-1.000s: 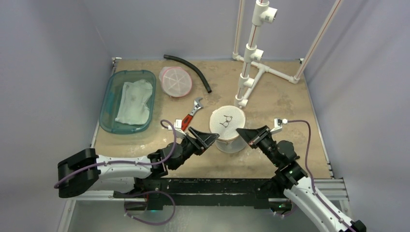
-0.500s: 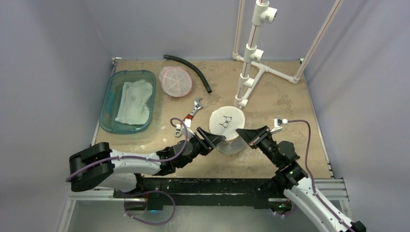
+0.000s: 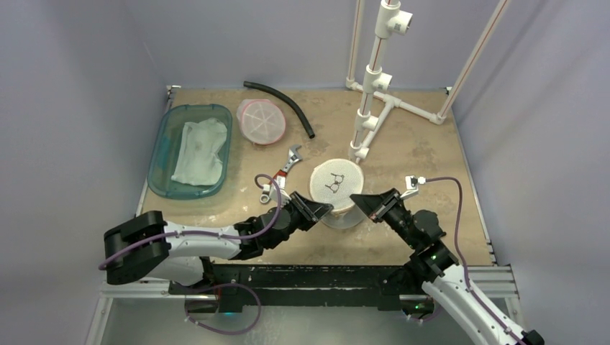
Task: Unzip the laundry bag and remove the bra
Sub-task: Unzip the laundry bag at the center of the board.
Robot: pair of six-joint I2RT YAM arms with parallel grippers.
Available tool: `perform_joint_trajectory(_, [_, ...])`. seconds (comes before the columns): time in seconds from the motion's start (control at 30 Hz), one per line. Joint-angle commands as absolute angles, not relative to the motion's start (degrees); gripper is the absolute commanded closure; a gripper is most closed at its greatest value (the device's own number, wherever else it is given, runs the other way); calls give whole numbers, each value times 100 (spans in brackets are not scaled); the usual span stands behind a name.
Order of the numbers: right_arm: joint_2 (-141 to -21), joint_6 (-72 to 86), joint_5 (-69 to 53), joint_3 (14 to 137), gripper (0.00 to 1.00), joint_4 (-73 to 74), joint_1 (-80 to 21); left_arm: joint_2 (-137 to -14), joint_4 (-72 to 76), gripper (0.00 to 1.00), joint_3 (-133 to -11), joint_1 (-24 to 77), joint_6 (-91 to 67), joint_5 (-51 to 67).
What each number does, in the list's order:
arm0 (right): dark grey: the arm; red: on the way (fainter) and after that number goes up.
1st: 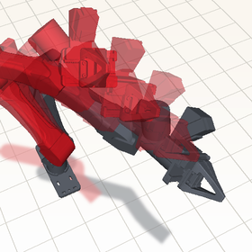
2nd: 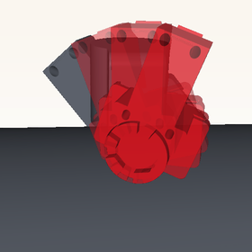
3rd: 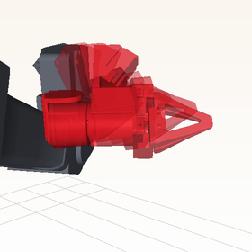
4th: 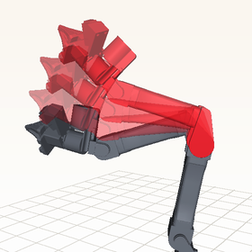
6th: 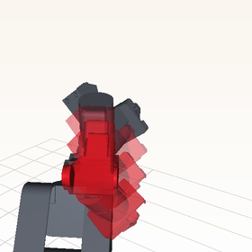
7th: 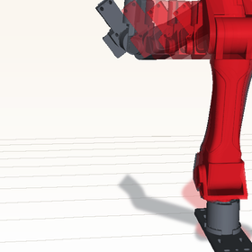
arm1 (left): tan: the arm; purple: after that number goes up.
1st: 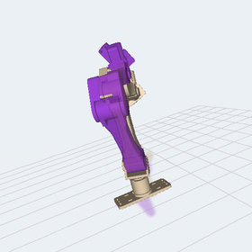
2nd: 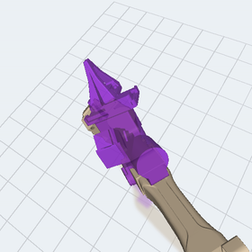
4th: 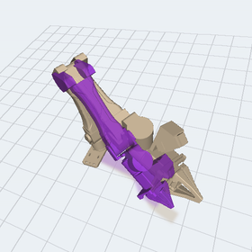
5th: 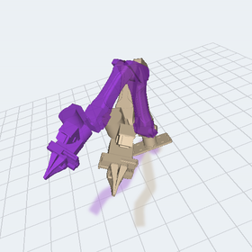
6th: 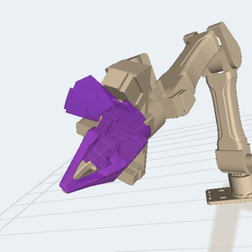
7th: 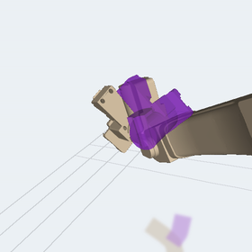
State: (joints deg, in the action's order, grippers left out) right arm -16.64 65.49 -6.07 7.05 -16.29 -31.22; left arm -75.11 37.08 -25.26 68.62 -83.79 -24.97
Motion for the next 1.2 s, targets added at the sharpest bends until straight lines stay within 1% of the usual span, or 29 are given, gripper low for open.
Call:
perform_joint_trajectory(0.0, [-1599, 5820, -1063, 1018, 97, -1844, -3156, -7197, 3276, 92, -2837, 6806, -8207, -2812])
perform_joint_trajectory(0.03, [-1647, 5610, -1116, 1149, 87, -1728, -3159, -7108, 3205, 97, -2849, 6806, -8176, -2865])
perform_joint_trajectory(0.07, [-1723, 5363, -1177, 1285, 76, -1602, -3156, -7024, 3124, 100, -2854, 6803, -8141, -2918])
perform_joint_trajectory(0.1, [-1805, 5147, -1253, 1419, 67, -1490, -3156, -6936, 3045, 100, -2856, 6803, -8120, -2989])
perform_joint_trajectory(0.17, [-1962, 4739, -1389, 1675, 53, -1257, -3155, -6760, 2873, 100, -2880, 6806, -8125, -3109])
perform_joint_trajectory(0.23, [-2059, 4363, -1386, 1931, 46, -992, -3155, -6588, 2696, 100, -2897, 6806, -8168, -3279])
perform_joint_trajectory(0.3, [-2112, 4002, -1374, 2165, 41, -785, -3152, -6368, 2300, 100, -2994, 6804, -8362, -3496])
perform_joint_trajectory(0.47, [-2604, 3373, -1685, 2645, 39, -637, -3162, -6039, 796, 100, -3391, 6807, -9226, -4186])
perform_joint_trajectory(0.57, [-3138, 3040, -1742, 2900, 41, -585, -3254, -5957, 366, 100, -3528, 6804, -9469, -4459])
perform_joint_trajectory(0.6, [-3404, 2929, -1637, 3033, 42, -543, -3443, -5932, 327, 100, -3551, 6803, -9474, -4518])
perform_joint_trajectory(0.63, [-3579, 2847, -1408, 3147, 43, -483, -3719, -5918, 299, 100, -3573, 6803, -9475, -4580])
perform_joint_trajectory(0.73, [-3993, 2722, -126, 3446, 44, -381, -4740, -5867, 196, 100, -3655, 6798, -9475, -4718])
perform_joint_trajectory(0.83, [-4142, 2812, 768, 3484, 46, -544, -5332, -5821, 119, 100, -3717, 6785, -9445, -4788])
perform_joint_trajectory(1.07, [-4910, 2892, 1623, 3572, 47, -944, -6211, -5735, 52, 100, -3589, 6786, -9560, -4782])
perform_joint_trajectory(1.17, [-5109, 2998, 1892, 3578, 49, -1143, -6353, -5737, 53, 100, -3578, 6788, -9554, -4737])
